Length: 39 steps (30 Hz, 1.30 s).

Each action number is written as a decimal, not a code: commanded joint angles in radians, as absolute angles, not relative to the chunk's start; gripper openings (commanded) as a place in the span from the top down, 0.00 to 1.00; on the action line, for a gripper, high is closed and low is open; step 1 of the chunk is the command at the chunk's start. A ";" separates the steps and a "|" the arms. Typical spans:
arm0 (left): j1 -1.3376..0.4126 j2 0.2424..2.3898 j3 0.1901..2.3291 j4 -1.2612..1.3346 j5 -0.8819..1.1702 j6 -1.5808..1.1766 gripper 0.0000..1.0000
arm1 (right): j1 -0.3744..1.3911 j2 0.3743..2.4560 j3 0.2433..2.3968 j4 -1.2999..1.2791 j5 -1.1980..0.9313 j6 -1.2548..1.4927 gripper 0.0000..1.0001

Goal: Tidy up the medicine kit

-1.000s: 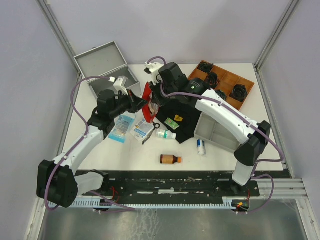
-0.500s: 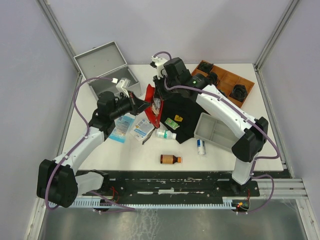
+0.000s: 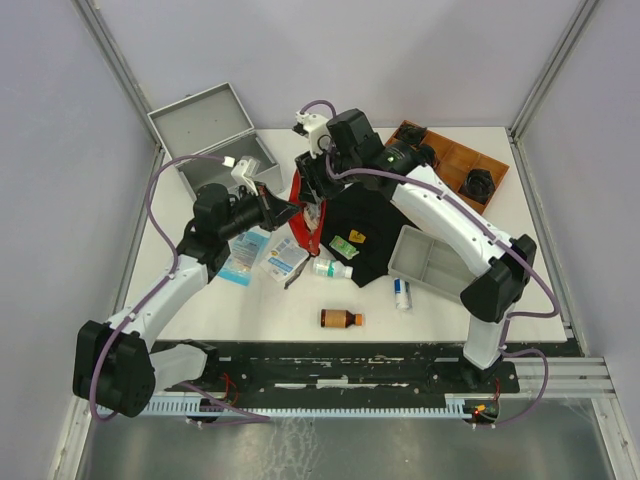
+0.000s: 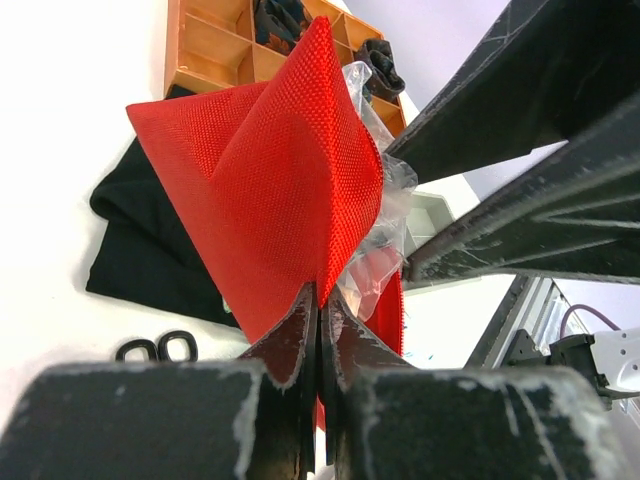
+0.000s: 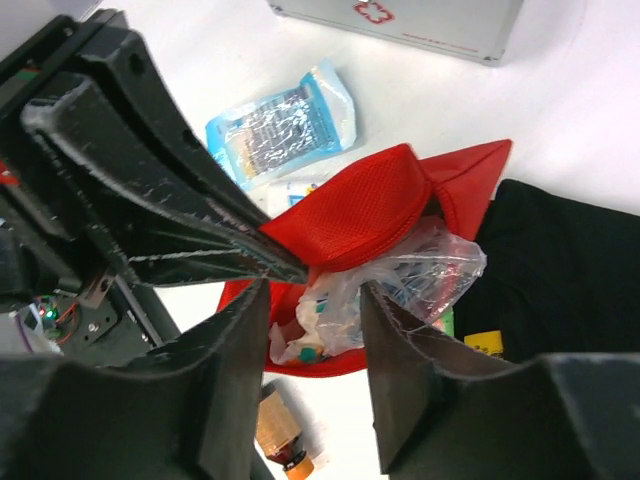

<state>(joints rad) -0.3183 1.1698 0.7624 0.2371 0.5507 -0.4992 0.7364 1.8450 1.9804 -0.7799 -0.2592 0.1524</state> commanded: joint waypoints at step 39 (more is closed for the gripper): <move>-0.322 1.127 0.751 0.433 0.771 -0.575 0.97 | 0.717 1.768 1.762 -0.575 -0.010 0.018 0.26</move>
